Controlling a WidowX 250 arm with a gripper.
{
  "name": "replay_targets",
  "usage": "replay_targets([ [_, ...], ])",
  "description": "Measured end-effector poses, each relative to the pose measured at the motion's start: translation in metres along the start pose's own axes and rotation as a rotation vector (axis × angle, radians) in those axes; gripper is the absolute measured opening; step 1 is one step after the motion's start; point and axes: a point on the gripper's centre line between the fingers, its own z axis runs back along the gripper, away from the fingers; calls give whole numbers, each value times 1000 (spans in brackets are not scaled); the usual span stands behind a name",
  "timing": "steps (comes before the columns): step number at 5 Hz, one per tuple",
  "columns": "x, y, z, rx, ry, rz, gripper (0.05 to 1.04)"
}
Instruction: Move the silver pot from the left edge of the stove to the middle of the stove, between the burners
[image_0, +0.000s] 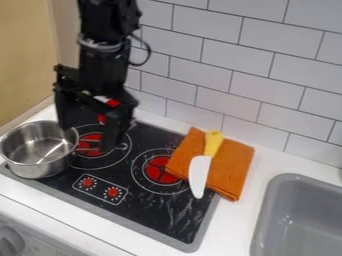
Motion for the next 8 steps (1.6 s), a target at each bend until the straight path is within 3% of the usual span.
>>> replay_targets([
  [1, 0, 12, -24, 31, 56, -56, 999],
  [3, 6, 29, -46, 4, 24, -82, 999],
  [4, 7, 30, -59, -39, 30, -109, 999],
  [5, 14, 28, -66, -72, -8, -172, 999],
  [6, 14, 27, -73, -78, 0, -189, 934],
  [8, 15, 26, -77, -83, -3, -202, 322],
])
